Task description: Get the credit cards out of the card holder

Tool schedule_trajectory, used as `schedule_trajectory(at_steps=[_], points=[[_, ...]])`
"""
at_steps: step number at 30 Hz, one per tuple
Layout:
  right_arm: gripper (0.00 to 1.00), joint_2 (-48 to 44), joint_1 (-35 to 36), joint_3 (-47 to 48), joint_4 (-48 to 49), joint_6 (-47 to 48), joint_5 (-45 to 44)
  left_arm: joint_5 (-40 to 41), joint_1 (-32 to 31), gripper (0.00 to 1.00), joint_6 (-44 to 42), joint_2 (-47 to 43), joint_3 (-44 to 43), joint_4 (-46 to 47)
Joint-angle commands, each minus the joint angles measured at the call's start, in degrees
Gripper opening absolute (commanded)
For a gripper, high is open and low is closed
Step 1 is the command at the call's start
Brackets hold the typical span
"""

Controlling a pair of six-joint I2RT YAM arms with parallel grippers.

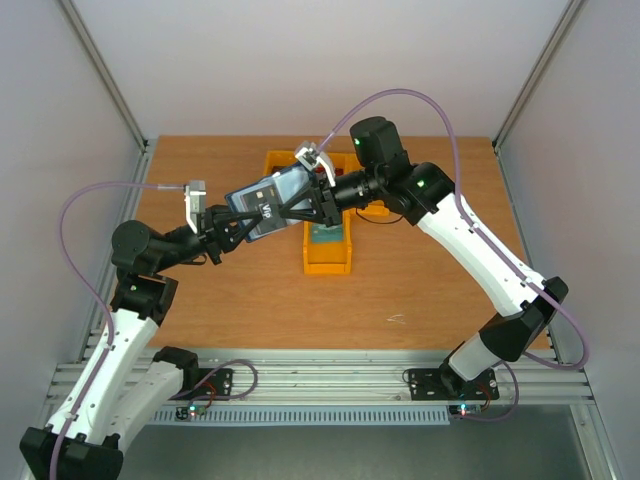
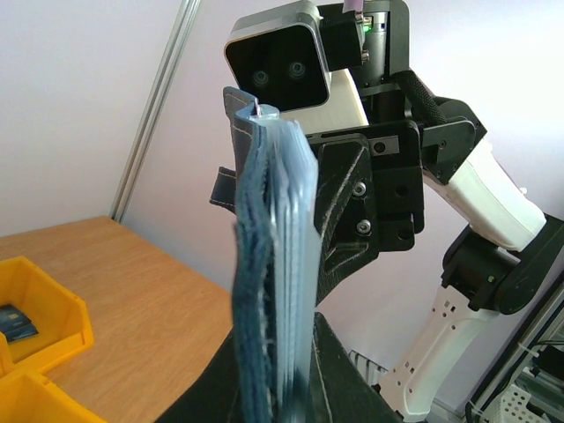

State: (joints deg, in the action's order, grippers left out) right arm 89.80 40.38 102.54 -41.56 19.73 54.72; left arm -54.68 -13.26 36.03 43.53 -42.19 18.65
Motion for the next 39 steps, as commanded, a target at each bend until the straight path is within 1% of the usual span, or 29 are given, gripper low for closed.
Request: schedule_trajectory(at_steps=[1,3,6,10,13,17,21,22,26,30,33,35,39], points=[[0.01,-1.36,0.03,-0.15,2.35,1.14,2.37,-2.2,-1.02,0.11,-0.22,-0.49,0.4,3.87],[0.01,-1.62,-0.43,-0.15,1.56,1.62,2.04,-2.09,-0.97,0.12,-0.17,-0.56,0.45,3.85],[0.01,-2.03,-0.63,0.11,0.26,2.45,1.58,-2.17,-0.97,0.18,-0.17,-0.56,0.33,3.85],[0.01,-2.51,-0.9,0.02,-0.65,3.02,1.18,-2.45,-0.9,0.19,-0.26,-0.43,0.32,3.83],[0.01,-2.61,-0.97,0.07,-0.87,3.08,1.28,-2.66,-0.98,0.14,-0.23,-0.22,0.14,3.83],[0.01,-3.05,-1.9,0.29,-1.87,3.84,1.44,-2.97,-0.98,0.13,-0.34,-0.16,-0.01,3.48],[0.01,-3.78,-3.09,0.34,-3.68,4.91,1.27,-3.06,-0.93,0.01,-0.51,0.01,-0.02,3.36],[0.01,-3.83,-3.17,0.37,-4.11,5.23,1.31,-3.07,-0.98,0.0,-0.59,0.01,-0.02,3.3],[0.01,-3.97,-3.24,0.25,-5.5,6.25,1.33,-3.13,-0.92,0.0,-0.68,-0.02,-0.04,3.17],[0.01,-2.7,-3.03,0.95,-5.01,4.52,1.18,-3.22,-0.99,0.0,-0.93,0.21,-0.1,2.91],[0.1,-2.0,-1.93,1.31,-4.62,4.84,1.04,-3.05,-1.07,0.0,-1.2,0.19,0.0,2.89],[0.13,-2.24,-0.9,0.97,-3.05,4.74,1.06,-3.07,-1.02,0.0,-1.26,0.19,-0.03,2.72],[0.12,-1.21,-0.22,1.78,-1.46,3.57,-0.54,-3.76,-1.02,0.0,-1.34,0.58,-0.23,3.12]])
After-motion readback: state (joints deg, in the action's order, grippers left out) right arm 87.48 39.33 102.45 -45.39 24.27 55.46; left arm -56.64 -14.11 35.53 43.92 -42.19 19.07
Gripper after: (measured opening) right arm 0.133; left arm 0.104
